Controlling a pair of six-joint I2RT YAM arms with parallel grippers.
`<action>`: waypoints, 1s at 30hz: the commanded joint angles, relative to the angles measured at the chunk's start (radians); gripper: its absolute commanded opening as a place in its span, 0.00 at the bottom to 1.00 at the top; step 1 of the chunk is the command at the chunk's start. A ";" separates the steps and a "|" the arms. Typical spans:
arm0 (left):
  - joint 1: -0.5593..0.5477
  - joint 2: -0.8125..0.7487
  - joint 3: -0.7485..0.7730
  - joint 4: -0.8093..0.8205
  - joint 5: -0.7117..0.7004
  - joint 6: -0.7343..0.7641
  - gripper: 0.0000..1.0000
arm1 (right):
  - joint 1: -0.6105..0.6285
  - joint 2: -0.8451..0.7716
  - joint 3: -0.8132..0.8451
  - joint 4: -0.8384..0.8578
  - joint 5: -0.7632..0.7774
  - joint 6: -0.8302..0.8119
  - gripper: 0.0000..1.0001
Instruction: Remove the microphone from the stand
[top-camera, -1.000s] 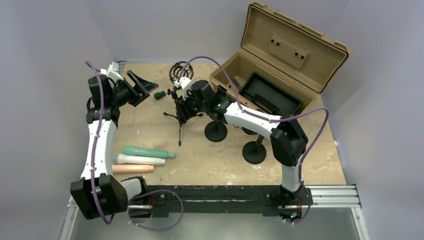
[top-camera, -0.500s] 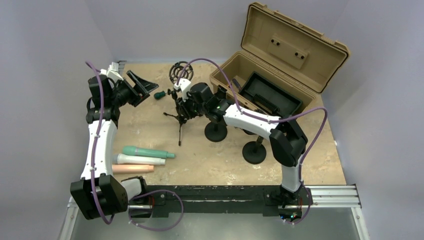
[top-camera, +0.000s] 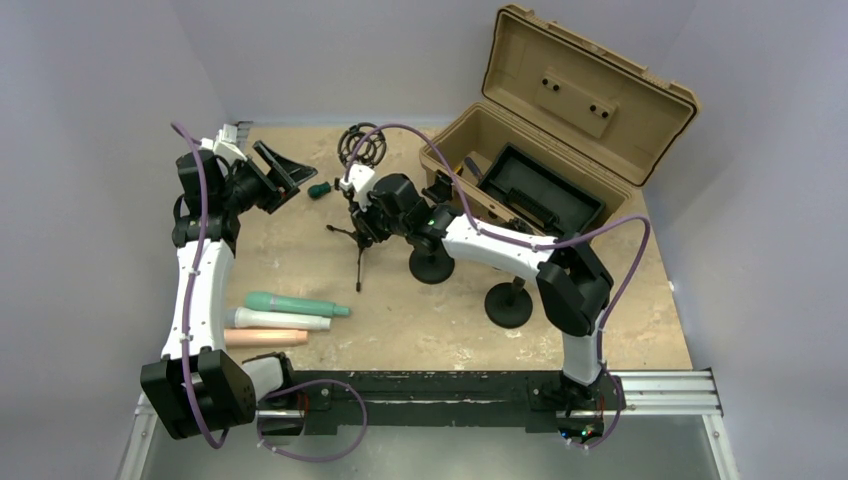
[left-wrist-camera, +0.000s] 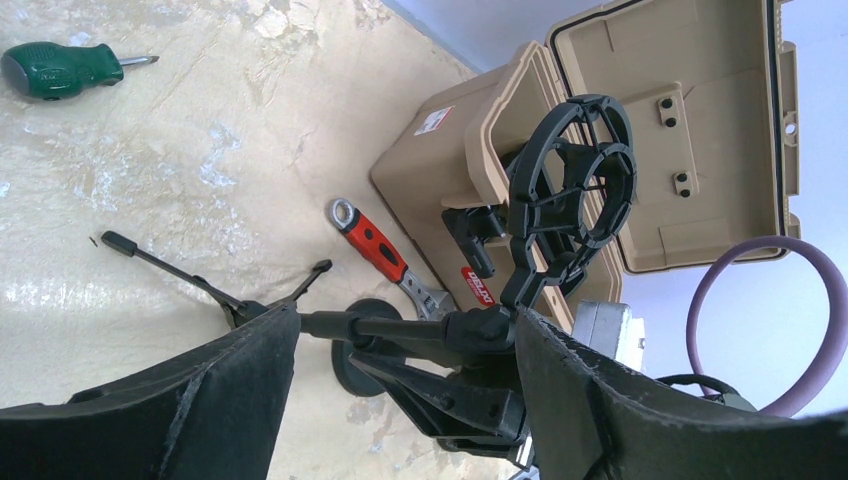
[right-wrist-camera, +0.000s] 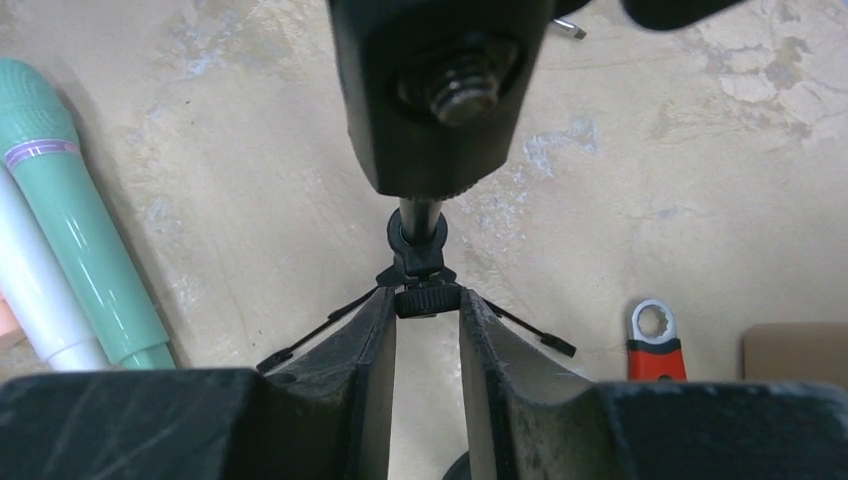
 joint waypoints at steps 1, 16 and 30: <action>0.008 -0.024 -0.004 0.044 0.017 0.002 0.76 | 0.013 -0.023 -0.006 0.038 0.047 -0.043 0.17; 0.011 -0.033 -0.007 0.040 0.006 0.001 0.76 | 0.248 0.122 -0.101 0.323 0.919 -0.555 0.00; 0.020 -0.040 -0.011 0.039 -0.004 -0.001 0.76 | 0.279 0.147 -0.123 0.497 0.964 -0.712 0.05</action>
